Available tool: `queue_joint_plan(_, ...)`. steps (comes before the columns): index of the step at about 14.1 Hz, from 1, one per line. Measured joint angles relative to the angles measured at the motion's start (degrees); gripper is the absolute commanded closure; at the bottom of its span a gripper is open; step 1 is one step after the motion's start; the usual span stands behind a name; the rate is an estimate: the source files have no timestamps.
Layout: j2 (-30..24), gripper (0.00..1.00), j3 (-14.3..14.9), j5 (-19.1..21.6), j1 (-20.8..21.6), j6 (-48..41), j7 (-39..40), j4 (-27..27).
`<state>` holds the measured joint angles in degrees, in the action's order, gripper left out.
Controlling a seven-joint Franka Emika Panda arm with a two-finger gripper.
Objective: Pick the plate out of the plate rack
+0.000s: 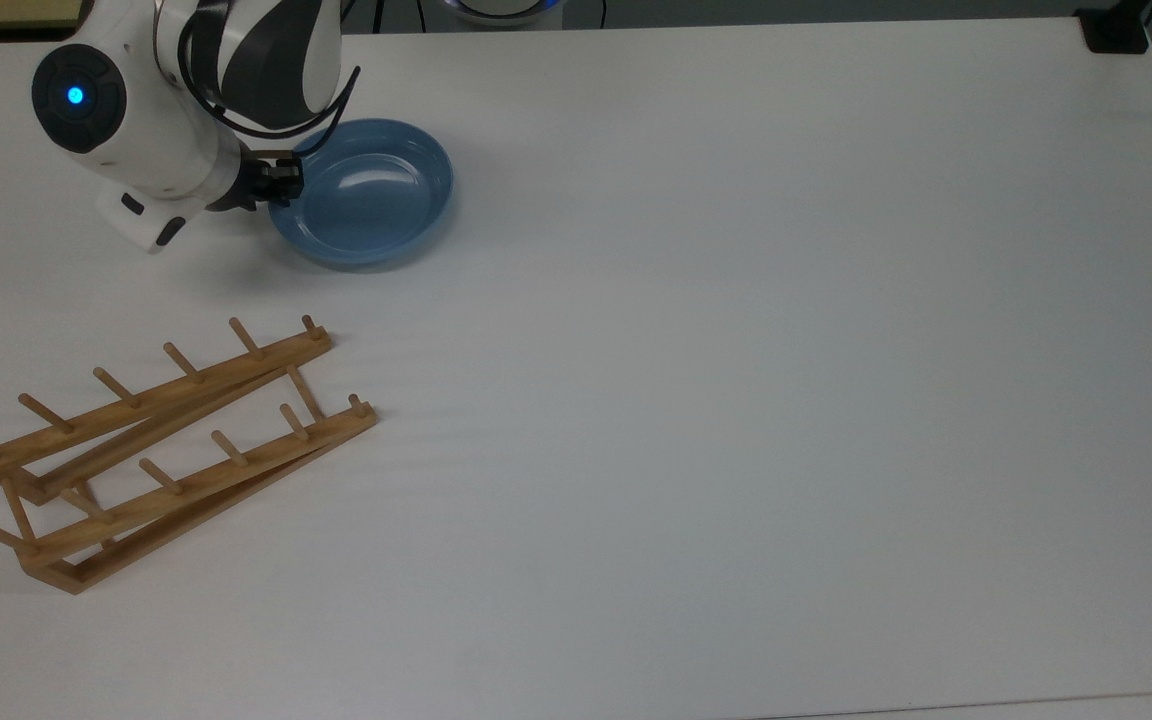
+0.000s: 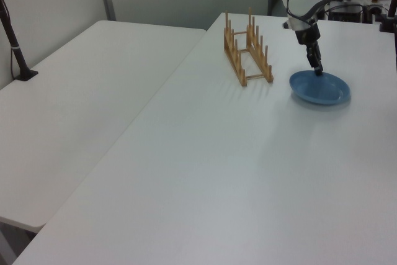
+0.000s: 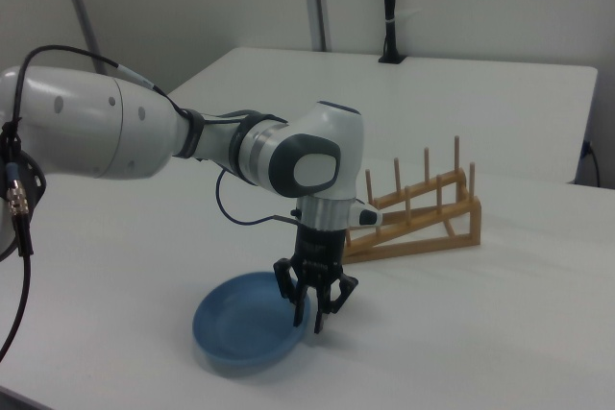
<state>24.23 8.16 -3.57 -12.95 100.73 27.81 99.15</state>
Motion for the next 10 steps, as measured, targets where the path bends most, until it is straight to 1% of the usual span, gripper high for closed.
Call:
queue_joint_plan(1, 0.0, 0.64, 0.0, 0.0, 0.0, 0.0, 0.0, 0.0)
queue_joint_plan(2, 0.0, 0.58, 0.0, 0.0, 0.0, 0.0, 0.0, 0.0)
queue_joint_plan(4, 0.0, 0.22, 0.0, 0.0, 0.1, 0.0, 0.0, 0.0)
queue_joint_plan(5, 0.0, 0.1, 0.0, 0.0, 0.2, 0.0, 0.0, -0.1)
queue_joint_plan(6, -0.1, 0.0, 0.0, 0.0, 0.3, 0.0, 0.0, -0.2)
queue_joint_plan(8, -0.8, 0.0, 0.0, 0.0, 0.7, 0.0, -0.6, -0.9)
queue_joint_plan(10, -3.2, 0.0, 0.0, 0.0, 1.9, 0.0, -3.8, -1.7)
